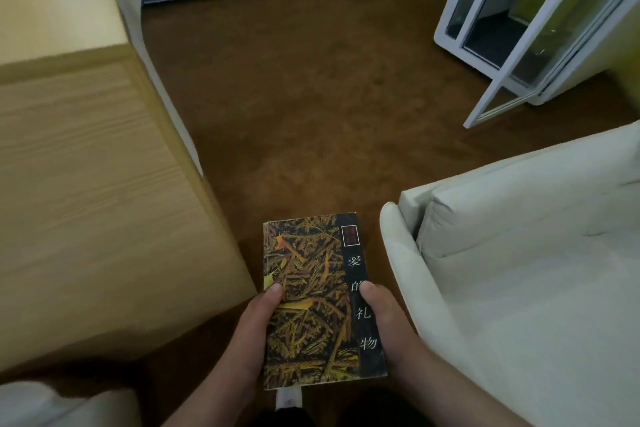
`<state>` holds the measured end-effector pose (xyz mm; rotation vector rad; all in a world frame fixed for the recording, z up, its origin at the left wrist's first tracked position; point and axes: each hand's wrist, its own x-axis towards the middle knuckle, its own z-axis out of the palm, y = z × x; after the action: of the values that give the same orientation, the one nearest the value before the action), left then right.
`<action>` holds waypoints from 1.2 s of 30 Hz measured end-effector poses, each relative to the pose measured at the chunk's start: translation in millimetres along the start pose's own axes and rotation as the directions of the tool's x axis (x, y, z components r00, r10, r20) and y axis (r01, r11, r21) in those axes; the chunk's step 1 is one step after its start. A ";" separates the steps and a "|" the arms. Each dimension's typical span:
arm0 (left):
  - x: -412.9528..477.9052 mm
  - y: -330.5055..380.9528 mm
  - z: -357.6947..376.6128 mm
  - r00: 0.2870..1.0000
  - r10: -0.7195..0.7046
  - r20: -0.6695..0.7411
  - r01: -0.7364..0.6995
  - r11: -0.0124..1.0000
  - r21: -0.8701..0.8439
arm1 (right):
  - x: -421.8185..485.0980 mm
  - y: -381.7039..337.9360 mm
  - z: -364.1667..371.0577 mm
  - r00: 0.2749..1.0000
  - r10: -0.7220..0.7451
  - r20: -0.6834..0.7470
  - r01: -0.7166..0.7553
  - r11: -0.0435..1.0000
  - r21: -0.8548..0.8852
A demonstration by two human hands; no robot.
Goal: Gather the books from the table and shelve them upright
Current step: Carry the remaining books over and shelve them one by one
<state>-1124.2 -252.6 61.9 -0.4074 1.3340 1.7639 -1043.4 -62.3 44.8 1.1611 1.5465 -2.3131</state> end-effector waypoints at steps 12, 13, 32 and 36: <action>186.5 122.7 75.1 1.000 -0.002 -0.017 0.005 0.990 0.138 | 167.5 -134.6 -28.7 0.996 -0.093 -0.004 0.093 0.994 0.050; 203.2 134.5 83.2 1.000 0.005 -0.024 -0.002 0.990 0.144 | 183.7 -149.3 -32.5 0.995 -0.103 0.002 0.103 0.994 0.039; 413.1 327.2 151.6 1.000 0.019 0.021 -0.021 0.996 0.088 | 407.8 -348.6 -18.3 0.990 -0.136 0.025 0.135 0.990 0.032; 461.4 382.7 138.6 1.000 0.013 0.022 -0.014 0.999 0.042 | 470.7 -386.9 15.8 0.993 -0.121 0.015 0.121 0.992 0.028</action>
<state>-1657.6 52.2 29.6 -0.3558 1.3595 1.7430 -1569.2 245.3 24.6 1.0798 1.6272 -2.4206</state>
